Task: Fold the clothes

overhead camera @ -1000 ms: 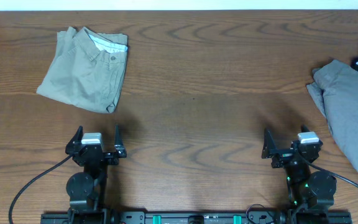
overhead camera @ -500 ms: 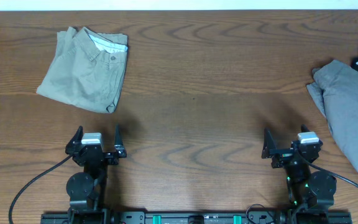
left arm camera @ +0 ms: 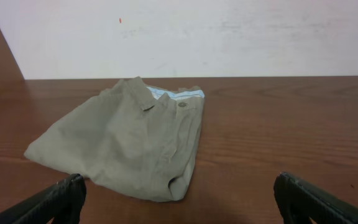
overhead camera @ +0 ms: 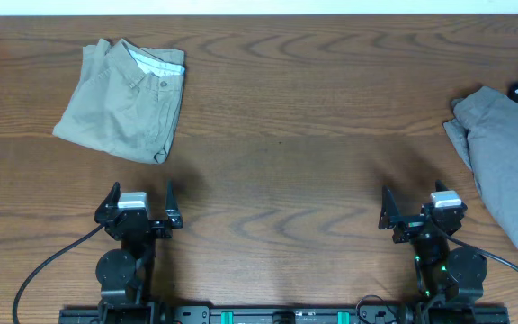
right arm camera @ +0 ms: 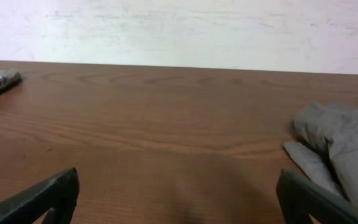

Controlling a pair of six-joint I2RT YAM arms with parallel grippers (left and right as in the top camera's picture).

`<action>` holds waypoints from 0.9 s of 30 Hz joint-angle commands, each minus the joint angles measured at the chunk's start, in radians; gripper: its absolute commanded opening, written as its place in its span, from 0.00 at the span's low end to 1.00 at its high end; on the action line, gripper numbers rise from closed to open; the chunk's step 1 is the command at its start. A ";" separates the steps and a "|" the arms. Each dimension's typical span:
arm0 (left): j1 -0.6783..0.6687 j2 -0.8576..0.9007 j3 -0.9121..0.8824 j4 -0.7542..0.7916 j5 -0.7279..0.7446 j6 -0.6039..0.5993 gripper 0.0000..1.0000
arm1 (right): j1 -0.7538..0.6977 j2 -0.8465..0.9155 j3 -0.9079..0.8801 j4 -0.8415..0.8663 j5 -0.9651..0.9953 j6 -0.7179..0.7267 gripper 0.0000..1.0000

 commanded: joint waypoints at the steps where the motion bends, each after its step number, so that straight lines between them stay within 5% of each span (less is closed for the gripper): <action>1: -0.003 0.001 -0.028 -0.005 -0.008 -0.008 0.98 | -0.005 -0.008 -0.005 0.002 0.006 0.013 0.99; 10: -0.003 0.004 -0.027 0.033 0.314 -0.055 0.98 | -0.004 -0.006 -0.005 0.040 -0.137 0.194 0.99; 18: -0.003 0.037 0.085 0.039 0.325 -0.118 0.98 | -0.004 0.026 0.049 0.211 -0.188 0.294 0.99; 27: -0.003 0.489 0.528 -0.224 0.277 -0.119 0.98 | -0.004 0.422 0.362 0.051 -0.188 0.282 0.99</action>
